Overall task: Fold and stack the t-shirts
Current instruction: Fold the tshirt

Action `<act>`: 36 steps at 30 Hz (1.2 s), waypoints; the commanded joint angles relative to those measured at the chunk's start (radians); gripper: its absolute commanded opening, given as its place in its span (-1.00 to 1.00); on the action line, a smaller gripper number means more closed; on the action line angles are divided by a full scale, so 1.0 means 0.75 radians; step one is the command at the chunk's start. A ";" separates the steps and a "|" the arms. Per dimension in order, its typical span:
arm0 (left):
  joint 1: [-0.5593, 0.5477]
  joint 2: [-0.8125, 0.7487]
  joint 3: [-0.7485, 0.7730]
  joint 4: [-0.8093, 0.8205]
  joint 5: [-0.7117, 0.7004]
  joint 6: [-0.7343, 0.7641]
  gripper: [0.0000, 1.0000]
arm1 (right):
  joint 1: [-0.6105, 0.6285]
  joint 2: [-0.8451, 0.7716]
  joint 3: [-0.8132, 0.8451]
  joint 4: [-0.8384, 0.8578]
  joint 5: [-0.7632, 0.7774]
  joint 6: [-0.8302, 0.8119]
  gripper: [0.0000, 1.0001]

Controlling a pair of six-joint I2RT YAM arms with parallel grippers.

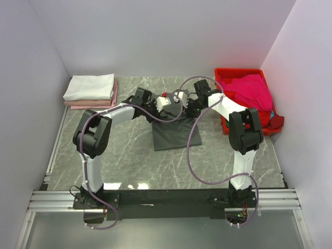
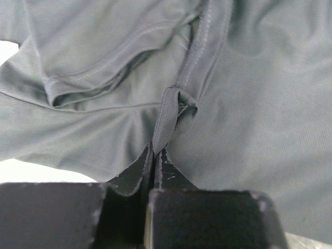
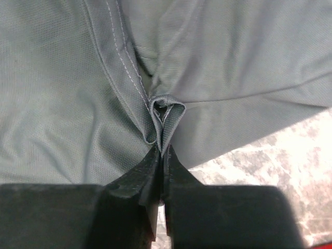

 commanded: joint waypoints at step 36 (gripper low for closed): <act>-0.421 -0.625 -0.651 0.062 -0.409 0.131 0.18 | 0.013 -0.755 -0.920 0.167 -0.188 -0.496 0.56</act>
